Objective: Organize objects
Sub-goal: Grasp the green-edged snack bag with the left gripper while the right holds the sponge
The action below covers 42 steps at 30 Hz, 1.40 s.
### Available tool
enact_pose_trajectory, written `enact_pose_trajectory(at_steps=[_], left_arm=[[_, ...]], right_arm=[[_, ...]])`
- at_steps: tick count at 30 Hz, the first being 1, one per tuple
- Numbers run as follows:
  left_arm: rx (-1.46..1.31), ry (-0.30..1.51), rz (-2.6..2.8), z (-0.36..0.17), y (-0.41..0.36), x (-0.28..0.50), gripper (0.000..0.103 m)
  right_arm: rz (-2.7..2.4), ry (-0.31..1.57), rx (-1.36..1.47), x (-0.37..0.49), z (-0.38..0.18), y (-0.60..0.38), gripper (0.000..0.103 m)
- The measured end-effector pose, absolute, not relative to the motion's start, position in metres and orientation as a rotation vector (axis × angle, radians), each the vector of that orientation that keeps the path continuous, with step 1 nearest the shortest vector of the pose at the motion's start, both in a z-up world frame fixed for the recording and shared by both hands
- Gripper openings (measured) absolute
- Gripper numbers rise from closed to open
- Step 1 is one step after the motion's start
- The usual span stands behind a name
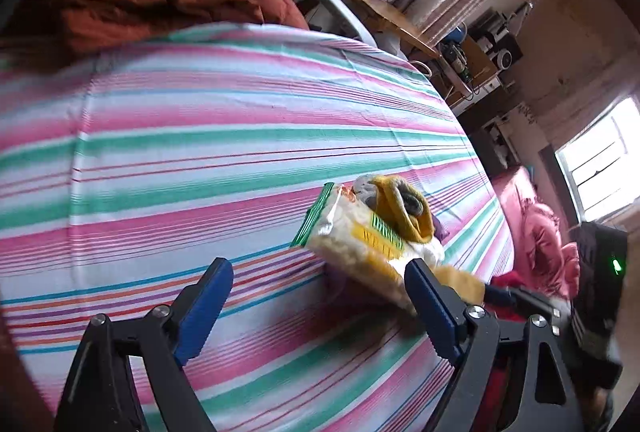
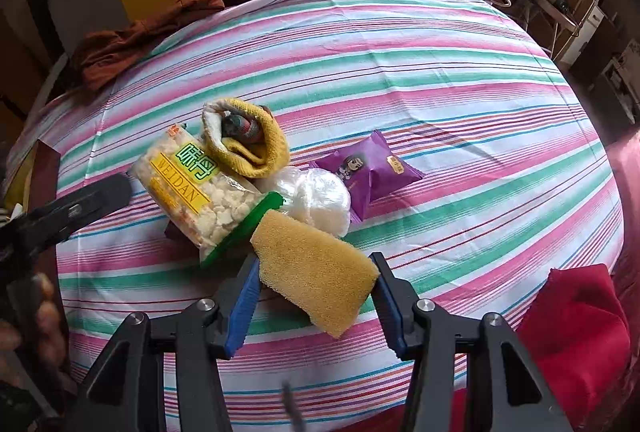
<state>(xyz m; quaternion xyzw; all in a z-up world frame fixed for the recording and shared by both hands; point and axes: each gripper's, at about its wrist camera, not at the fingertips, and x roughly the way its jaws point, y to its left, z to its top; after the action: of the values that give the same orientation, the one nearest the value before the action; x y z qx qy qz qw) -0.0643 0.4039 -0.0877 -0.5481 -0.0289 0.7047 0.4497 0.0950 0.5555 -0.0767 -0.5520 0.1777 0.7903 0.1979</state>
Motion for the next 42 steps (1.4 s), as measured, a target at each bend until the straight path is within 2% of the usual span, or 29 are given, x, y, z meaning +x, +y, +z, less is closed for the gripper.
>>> enact_pose_trajectory(at_steps=[3, 6, 7, 8, 11, 17, 22, 24, 31, 42], left_arm=[[-1.378, -0.1, 1.718, -0.096, 0.416, -0.065, 0.084], [-1.387, -0.13, 1.694, -0.1, 0.427, -0.067, 0.075], [-1.387, -0.133, 1.687, -0.101, 0.43, -0.069, 0.067], [-1.387, -0.13, 1.678, -0.102, 0.434, -0.069, 0.054], [-1.37, -0.131, 1.651, -0.101, 0.441, -0.07, 0.044], [-1.311, -0.135, 1.651, -0.087, 0.423, -0.069, 0.031], [-1.261, -0.101, 1.712, -0.072, 0.388, -0.064, 0.027], [-1.252, -0.089, 1.722, -0.07, 0.376, -0.06, 0.021], [-1.222, -0.049, 1.745, -0.064, 0.331, -0.039, 0.021], [-1.141, 0.029, 1.732, -0.052, 0.311, -0.002, 0.021]], right_arm=[[2.219, 0.497, -1.543, 0.094, -0.076, 0.554, 0.054], [2.221, 0.495, -1.551, 0.092, -0.079, 0.555, 0.054], [2.221, 0.494, -1.553, 0.091, -0.079, 0.555, 0.054], [2.221, 0.493, -1.556, 0.09, -0.079, 0.555, 0.054], [2.227, 0.493, -1.563, 0.089, -0.081, 0.555, 0.053], [2.28, 0.492, -1.553, 0.09, -0.077, 0.551, 0.052], [2.341, 0.486, -1.516, 0.09, -0.072, 0.548, 0.052], [2.395, 0.485, -1.494, 0.092, -0.068, 0.545, 0.052], [2.504, 0.405, -1.486, 0.092, -0.061, 0.53, 0.052], [2.463, 0.342, -1.415, 0.094, -0.059, 0.525, 0.052]])
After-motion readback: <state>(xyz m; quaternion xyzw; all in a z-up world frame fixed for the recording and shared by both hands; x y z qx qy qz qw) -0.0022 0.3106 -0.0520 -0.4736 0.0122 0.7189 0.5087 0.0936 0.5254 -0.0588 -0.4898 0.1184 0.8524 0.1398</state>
